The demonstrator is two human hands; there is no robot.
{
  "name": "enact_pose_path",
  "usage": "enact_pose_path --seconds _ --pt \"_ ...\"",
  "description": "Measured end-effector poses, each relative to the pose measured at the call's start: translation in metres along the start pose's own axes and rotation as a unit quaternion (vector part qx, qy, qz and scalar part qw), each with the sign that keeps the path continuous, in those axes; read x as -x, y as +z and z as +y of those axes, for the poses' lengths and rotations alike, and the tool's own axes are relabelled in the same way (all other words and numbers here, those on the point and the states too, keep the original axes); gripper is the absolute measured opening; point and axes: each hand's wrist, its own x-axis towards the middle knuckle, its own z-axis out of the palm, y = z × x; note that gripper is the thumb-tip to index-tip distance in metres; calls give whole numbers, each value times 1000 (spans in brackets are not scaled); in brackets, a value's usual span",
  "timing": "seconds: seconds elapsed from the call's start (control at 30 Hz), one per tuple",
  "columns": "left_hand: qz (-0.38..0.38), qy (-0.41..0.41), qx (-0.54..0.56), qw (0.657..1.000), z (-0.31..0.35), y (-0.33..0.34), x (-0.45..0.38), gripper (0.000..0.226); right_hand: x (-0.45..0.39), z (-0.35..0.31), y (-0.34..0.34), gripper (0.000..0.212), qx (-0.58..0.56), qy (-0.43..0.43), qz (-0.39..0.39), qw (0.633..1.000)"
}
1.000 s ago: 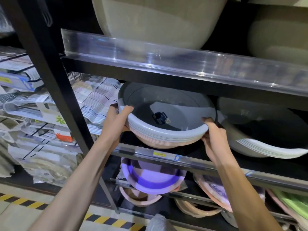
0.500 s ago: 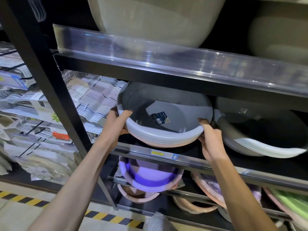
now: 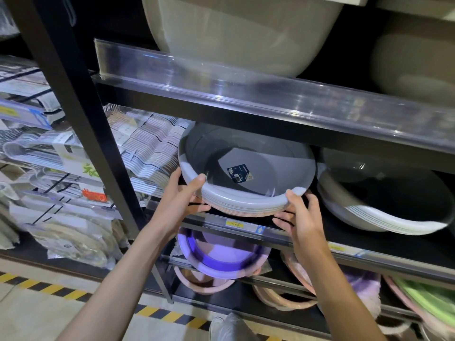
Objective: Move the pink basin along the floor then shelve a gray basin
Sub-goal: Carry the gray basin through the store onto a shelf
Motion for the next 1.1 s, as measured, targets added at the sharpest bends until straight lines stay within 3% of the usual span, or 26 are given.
enact_pose_path --seconds 0.43,0.6,0.97,1.1 --pt "33 -16 4 999 5 9 -19 68 -23 -3 6 56 1 -18 4 1000" --pt "43 -25 4 999 10 14 -33 76 -36 -7 10 54 1 -24 2 1000" --pt "20 -16 14 1000 6 12 -45 84 -45 -5 11 61 14 -46 2 999" --pt "10 -20 0 1000 5 8 -48 75 -43 -8 5 68 45 -55 -15 997"
